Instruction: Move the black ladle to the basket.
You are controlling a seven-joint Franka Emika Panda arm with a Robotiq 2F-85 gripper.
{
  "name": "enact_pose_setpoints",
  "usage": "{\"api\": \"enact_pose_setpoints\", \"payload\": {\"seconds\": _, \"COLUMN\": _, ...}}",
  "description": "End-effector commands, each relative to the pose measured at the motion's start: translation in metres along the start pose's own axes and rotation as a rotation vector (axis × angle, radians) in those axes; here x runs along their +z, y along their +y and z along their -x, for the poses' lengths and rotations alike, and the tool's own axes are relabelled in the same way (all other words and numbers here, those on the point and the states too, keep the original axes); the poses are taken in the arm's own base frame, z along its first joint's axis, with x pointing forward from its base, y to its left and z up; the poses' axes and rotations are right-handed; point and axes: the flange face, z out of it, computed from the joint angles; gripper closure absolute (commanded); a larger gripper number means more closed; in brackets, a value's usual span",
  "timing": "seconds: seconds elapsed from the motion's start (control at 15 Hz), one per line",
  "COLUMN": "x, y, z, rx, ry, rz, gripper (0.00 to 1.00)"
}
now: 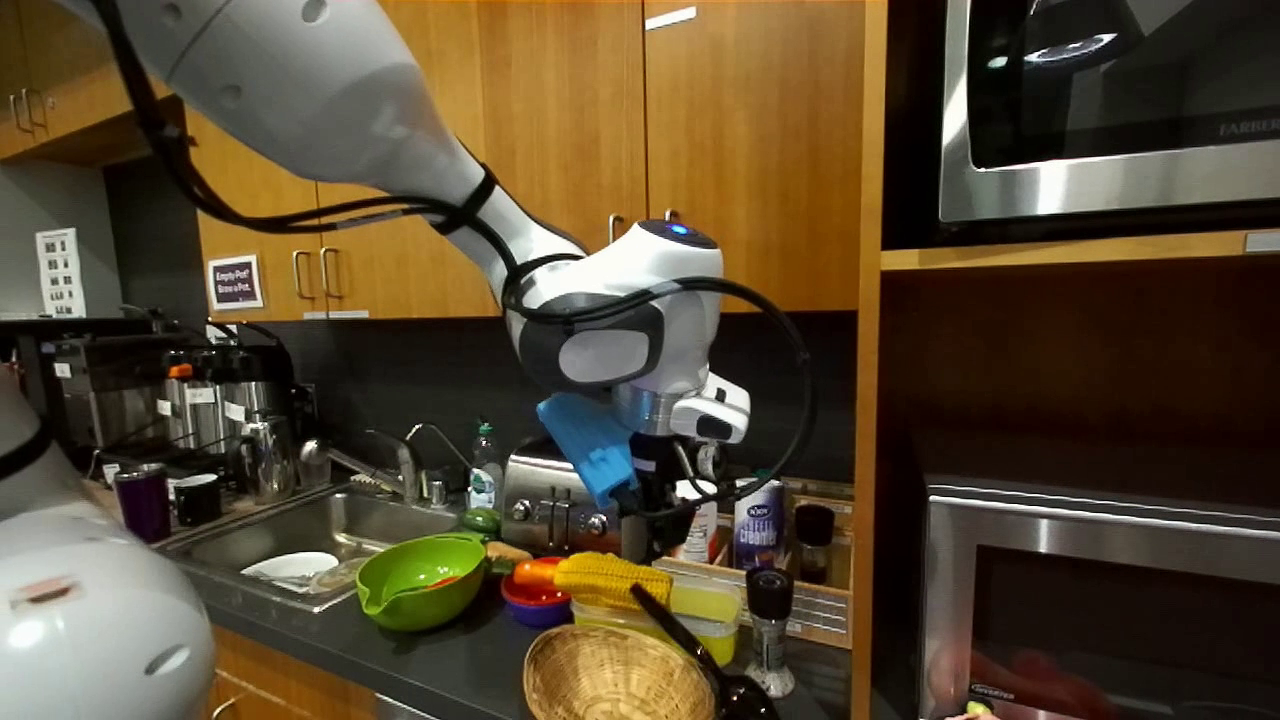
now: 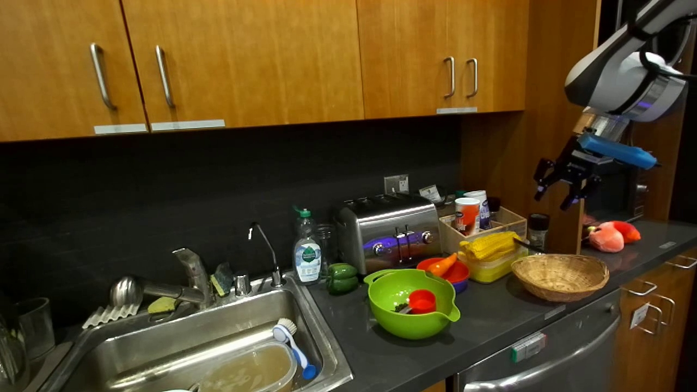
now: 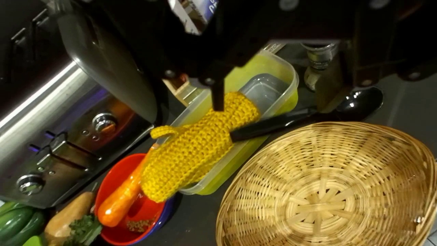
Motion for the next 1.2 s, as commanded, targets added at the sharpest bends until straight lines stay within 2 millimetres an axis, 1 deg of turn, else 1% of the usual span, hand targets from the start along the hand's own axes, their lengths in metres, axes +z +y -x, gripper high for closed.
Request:
{"api": "enact_pose_setpoints", "payload": {"seconds": 0.0, "x": -0.024, "y": -0.035, "z": 0.026, "rx": -0.145, "ry": 0.009, "rz": -0.044, "gripper": 0.01}}
{"api": "enact_pose_setpoints", "payload": {"seconds": 0.07, "x": -0.033, "y": -0.051, "z": 0.04, "rx": -0.212, "ry": 0.009, "rz": -0.038, "gripper": 0.0}}
{"api": "enact_pose_setpoints", "payload": {"seconds": 0.27, "x": -0.051, "y": -0.093, "z": 0.082, "rx": -0.37, "ry": -0.043, "rz": -0.021, "gripper": 0.0}}
{"api": "enact_pose_setpoints", "payload": {"seconds": 0.4, "x": -0.061, "y": -0.123, "z": 0.117, "rx": -0.478, "ry": -0.116, "rz": -0.019, "gripper": 0.0}}
{"api": "enact_pose_setpoints", "payload": {"seconds": 0.47, "x": -0.062, "y": -0.137, "z": 0.137, "rx": -0.524, "ry": -0.168, "rz": -0.022, "gripper": 0.0}}
{"api": "enact_pose_setpoints", "payload": {"seconds": 0.53, "x": -0.06, "y": -0.148, "z": 0.153, "rx": -0.568, "ry": -0.228, "rz": -0.024, "gripper": 0.0}}
{"api": "enact_pose_setpoints", "payload": {"seconds": 0.6, "x": -0.057, "y": -0.158, "z": 0.168, "rx": -0.608, "ry": -0.289, "rz": -0.016, "gripper": 0.0}}
{"api": "enact_pose_setpoints", "payload": {"seconds": 0.67, "x": -0.05, "y": -0.164, "z": 0.178, "rx": -0.646, "ry": -0.346, "rz": 0.003, "gripper": 0.0}}
{"api": "enact_pose_setpoints", "payload": {"seconds": 0.73, "x": -0.045, "y": -0.169, "z": 0.186, "rx": -0.677, "ry": -0.399, "rz": 0.032, "gripper": 0.0}}
{"api": "enact_pose_setpoints", "payload": {"seconds": 0.8, "x": -0.043, "y": -0.165, "z": 0.191, "rx": -0.683, "ry": -0.36, "rz": 0.078, "gripper": 0.0}}
{"api": "enact_pose_setpoints", "payload": {"seconds": 0.93, "x": -0.041, "y": -0.168, "z": 0.184, "rx": -0.696, "ry": -0.257, "rz": 0.145, "gripper": 0.0}}
{"api": "enact_pose_setpoints", "payload": {"seconds": 1.0, "x": -0.04, "y": -0.17, "z": 0.182, "rx": -0.703, "ry": -0.243, "rz": 0.169, "gripper": 0.0}}
{"api": "enact_pose_setpoints", "payload": {"seconds": 1.07, "x": -0.041, "y": -0.17, "z": 0.182, "rx": -0.7, "ry": -0.295, "rz": 0.118, "gripper": 0.0}}
{"api": "enact_pose_setpoints", "payload": {"seconds": 1.13, "x": -0.04, "y": -0.17, "z": 0.181, "rx": -0.706, "ry": -0.279, "rz": 0.134, "gripper": 0.0}}
